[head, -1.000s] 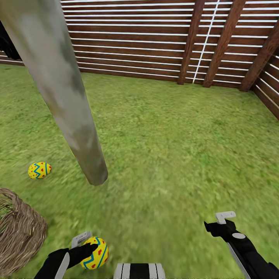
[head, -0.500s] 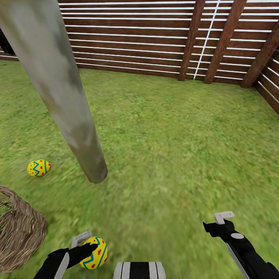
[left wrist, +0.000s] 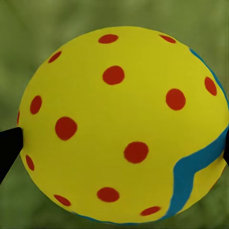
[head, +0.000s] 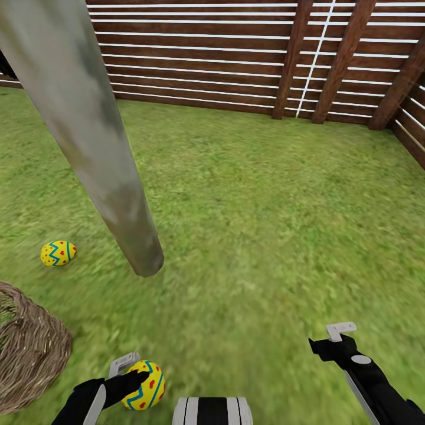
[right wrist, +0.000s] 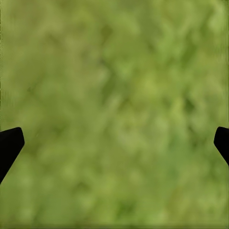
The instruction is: Take the three Easter eggs out of the wicker basket on the lawn in the garden, then place them on the lawn next to a single tree (choose any tree) so that all three eggs are next to the same tree and none are left in the basket.
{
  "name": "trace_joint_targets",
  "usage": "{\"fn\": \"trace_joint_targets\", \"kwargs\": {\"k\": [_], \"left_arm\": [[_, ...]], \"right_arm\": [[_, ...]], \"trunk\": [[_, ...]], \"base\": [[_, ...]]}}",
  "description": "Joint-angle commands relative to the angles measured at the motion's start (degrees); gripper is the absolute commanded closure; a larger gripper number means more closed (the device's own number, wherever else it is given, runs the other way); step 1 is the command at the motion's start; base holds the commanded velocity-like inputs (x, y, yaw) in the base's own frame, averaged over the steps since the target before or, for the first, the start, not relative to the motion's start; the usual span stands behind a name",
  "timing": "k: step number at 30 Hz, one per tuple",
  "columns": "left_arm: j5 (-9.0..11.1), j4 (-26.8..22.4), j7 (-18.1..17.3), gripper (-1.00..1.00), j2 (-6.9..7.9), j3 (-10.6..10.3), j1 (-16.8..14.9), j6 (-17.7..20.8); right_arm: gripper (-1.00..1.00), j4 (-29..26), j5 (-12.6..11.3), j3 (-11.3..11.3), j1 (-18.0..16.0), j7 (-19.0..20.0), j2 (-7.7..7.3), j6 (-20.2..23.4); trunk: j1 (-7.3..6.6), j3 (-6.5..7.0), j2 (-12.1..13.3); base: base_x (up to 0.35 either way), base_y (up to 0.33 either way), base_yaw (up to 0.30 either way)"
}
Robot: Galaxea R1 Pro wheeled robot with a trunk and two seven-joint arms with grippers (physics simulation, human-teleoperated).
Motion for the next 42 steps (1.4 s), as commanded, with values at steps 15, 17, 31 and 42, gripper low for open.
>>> {"fn": "trace_joint_targets", "kwargs": {"k": [15,17,31,42], "left_arm": [[0.5,-1.1,-0.2,-1.0,0.13,0.4,0.0,0.5],[0.5,-1.1,-0.2,-1.0,0.12,0.7,0.0,0.5],[0.4,-1.2,-0.3,-1.0,0.06,2.0,0.0,0.5],[0.4,-1.1,-0.5,-1.0,0.08,2.0,0.0,0.5]], "right_arm": [[-1.0,0.0,-0.1,0.1,0.0,0.0,-0.06,0.3],[-1.0,0.9,-0.1,0.1,0.0,0.0,-0.05,0.2],[-1.0,2.0,-0.1,1.2,0.0,0.0,-0.05,-1.2],[-1.0,5.0,-0.2,1.1,0.0,0.6,-0.52,-1.3]], "trunk": [[-0.01,-0.04,0.0],[-0.01,-0.04,0.0],[-0.19,1.51,0.1],[-0.47,3.95,0.2]], "base": [[0.0,0.0,0.0],[0.0,0.0,0.0],[0.0,0.0,0.0],[-0.176,0.059,0.0]]}}
